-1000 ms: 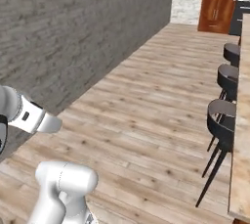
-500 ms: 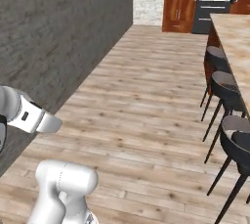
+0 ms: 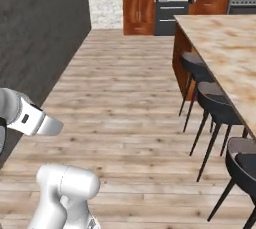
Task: There is a bowl on the dining counter. Grab a lemon wedge from the fridge and place it in the bowl. Then get the liquor bottle and glass cup from the cabinet and place them next to the bowl.
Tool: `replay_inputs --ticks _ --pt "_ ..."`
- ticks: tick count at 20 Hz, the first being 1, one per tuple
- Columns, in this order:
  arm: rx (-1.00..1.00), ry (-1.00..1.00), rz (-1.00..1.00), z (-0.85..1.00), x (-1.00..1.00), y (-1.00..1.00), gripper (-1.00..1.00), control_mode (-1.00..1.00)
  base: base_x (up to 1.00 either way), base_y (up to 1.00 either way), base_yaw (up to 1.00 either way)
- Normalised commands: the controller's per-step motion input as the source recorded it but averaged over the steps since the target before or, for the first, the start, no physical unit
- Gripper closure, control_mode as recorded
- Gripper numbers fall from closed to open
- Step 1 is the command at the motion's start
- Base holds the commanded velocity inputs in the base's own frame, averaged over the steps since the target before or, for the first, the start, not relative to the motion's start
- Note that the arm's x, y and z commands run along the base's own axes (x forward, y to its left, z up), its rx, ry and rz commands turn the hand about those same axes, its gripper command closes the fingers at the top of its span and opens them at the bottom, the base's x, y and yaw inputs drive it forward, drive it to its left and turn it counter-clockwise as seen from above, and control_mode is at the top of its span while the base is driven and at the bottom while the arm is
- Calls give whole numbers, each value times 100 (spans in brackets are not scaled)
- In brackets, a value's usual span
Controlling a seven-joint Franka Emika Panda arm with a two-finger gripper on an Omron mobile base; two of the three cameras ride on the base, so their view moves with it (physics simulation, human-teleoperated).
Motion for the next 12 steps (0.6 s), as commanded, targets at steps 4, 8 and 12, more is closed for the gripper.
replay_inputs --ticks 4,8,12 --pt "0 0 0 0 0 0 -100 100 100 41 -40" --pt "0 0 0 0 0 0 -100 100 100 41 -39" --pt "0 0 0 0 0 0 -100 100 100 45 -39"
